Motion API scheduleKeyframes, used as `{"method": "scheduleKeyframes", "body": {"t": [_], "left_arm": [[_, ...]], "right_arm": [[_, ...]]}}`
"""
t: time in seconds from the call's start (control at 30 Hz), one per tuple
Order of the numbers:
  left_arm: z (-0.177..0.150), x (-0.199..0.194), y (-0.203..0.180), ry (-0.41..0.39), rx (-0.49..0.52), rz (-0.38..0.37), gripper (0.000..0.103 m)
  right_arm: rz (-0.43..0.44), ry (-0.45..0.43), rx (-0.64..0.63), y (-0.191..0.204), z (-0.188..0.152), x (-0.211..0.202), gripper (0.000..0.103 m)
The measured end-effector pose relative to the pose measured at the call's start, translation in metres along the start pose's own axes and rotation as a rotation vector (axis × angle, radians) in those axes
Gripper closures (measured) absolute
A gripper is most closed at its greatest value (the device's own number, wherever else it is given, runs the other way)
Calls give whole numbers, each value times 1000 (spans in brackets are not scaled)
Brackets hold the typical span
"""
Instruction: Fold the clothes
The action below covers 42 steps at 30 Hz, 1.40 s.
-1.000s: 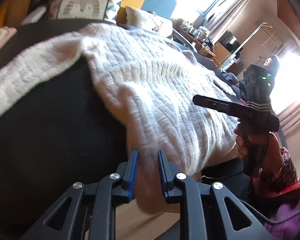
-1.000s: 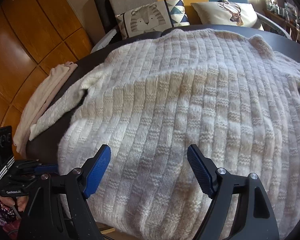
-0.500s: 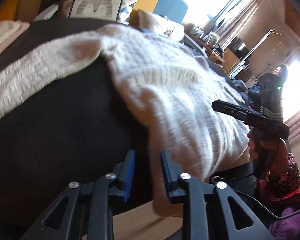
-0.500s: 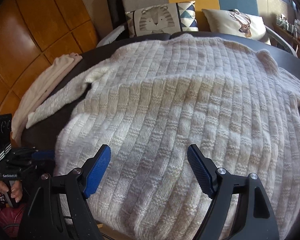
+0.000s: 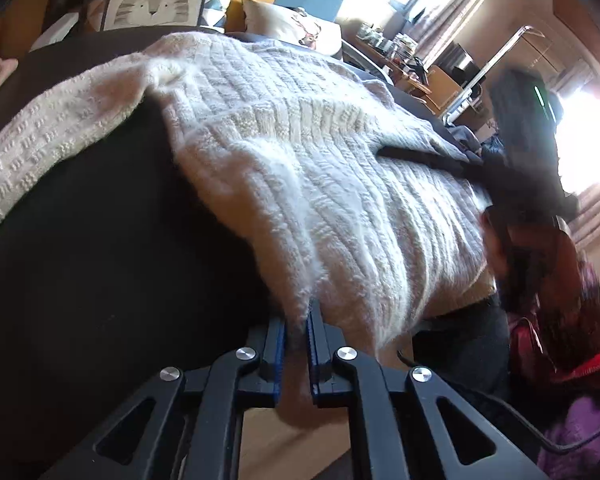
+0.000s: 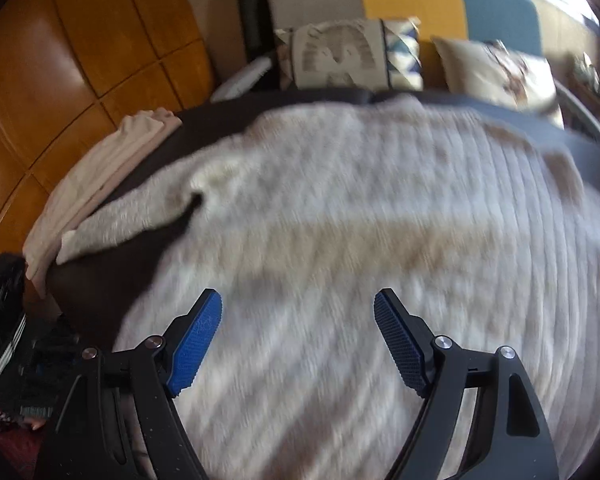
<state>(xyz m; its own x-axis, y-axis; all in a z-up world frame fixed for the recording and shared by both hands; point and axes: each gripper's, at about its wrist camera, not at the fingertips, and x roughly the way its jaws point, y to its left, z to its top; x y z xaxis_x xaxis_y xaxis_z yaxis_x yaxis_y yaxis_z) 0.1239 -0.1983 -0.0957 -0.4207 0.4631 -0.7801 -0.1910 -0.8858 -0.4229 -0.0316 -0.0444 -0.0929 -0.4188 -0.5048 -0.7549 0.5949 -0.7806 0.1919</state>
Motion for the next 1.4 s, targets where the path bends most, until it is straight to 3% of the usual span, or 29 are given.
{"method": "scheduleKeyframes", "body": {"t": [0.07, 0.17, 0.4, 0.77, 0.9, 1.03, 1.13, 1.23, 1.4], "left_arm": [[-2, -9, -5, -1, 38, 11, 95], [-3, -16, -10, 0, 63, 9, 96], [-14, -23, -5, 30, 77, 3, 97], [-19, -11, 1, 105, 72, 25, 97], [-2, -32, 1, 54, 69, 18, 96], [29, -57, -1, -30, 96, 65, 96], [64, -61, -6, -91, 111, 111, 96], [99, -49, -12, -138, 127, 165, 95], [150, 6, -18, -124, 99, 235, 95]], "right_arm": [[-3, 7, -46, 11, 25, 17, 23], [-23, 77, -132, 27, 59, 56, 35], [-90, 245, -182, 31, 60, 117, 34], [-143, 195, -191, 32, 51, 122, 24], [-61, 181, -132, 27, 62, 103, 24], [44, 3, 4, 0, 58, 35, 24], [-48, -42, -7, -22, 46, -3, 24], [-170, -5, -30, -43, 26, -21, 24], [-309, 64, -46, -80, -12, -38, 24]]}}
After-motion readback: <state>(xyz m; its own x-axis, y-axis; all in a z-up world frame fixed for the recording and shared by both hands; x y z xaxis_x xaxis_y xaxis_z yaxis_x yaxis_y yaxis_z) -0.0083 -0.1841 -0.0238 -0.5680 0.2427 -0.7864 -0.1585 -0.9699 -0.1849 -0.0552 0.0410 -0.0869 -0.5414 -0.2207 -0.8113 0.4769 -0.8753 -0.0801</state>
